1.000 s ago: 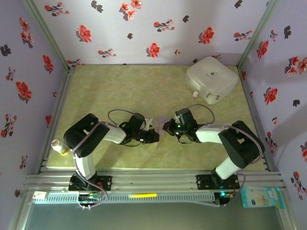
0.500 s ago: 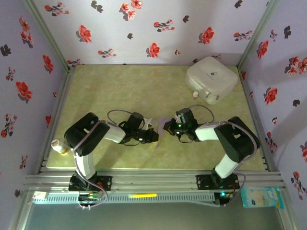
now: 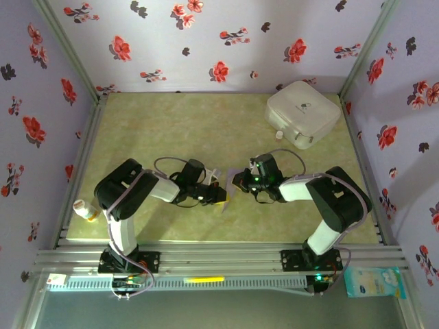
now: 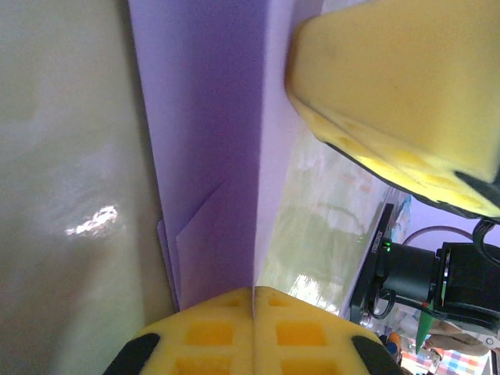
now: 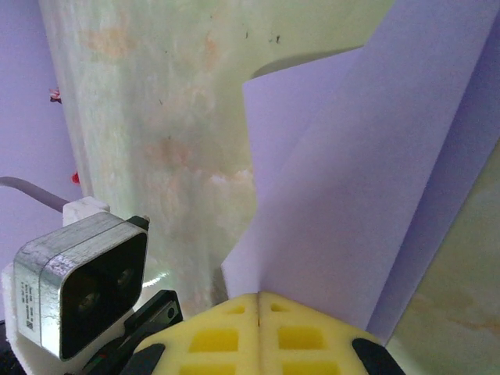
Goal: Fold a paper plane with a square sheet of paper (pick it up from the middle)
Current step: Fold the wing for the fifth time at the center of the table.
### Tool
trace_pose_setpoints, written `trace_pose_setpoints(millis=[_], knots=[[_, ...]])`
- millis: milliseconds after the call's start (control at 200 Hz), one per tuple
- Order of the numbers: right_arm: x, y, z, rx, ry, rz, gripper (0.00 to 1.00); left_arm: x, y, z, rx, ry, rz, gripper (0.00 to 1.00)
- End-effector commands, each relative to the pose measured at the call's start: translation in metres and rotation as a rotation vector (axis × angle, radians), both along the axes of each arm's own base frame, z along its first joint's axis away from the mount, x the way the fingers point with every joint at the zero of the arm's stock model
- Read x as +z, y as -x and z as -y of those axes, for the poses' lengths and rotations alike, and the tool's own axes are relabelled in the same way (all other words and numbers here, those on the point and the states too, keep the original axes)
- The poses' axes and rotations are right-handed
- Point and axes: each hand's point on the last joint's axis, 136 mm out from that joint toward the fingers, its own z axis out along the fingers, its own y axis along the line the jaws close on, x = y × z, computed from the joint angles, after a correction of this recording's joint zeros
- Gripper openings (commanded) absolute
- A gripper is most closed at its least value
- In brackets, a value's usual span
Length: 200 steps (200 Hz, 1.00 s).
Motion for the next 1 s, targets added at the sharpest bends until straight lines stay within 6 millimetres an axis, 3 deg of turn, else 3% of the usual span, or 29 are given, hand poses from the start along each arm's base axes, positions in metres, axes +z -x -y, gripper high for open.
trace_pose_setpoints(millis=[0, 750, 995], knots=[[-0.009, 0.001, 0.004, -0.001, 0.021, 0.003, 0.04, -0.032, 0.007, -0.014, 0.014, -0.113, -0.079, 0.00], [-0.047, 0.008, 0.022, -0.045, 0.142, -0.076, 0.03, -0.036, 0.013, -0.020, 0.007, -0.128, -0.084, 0.00], [-0.055, 0.011, 0.025, -0.042, 0.173, -0.112, 0.03, -0.022, 0.019, -0.020, -0.008, -0.103, -0.057, 0.11]])
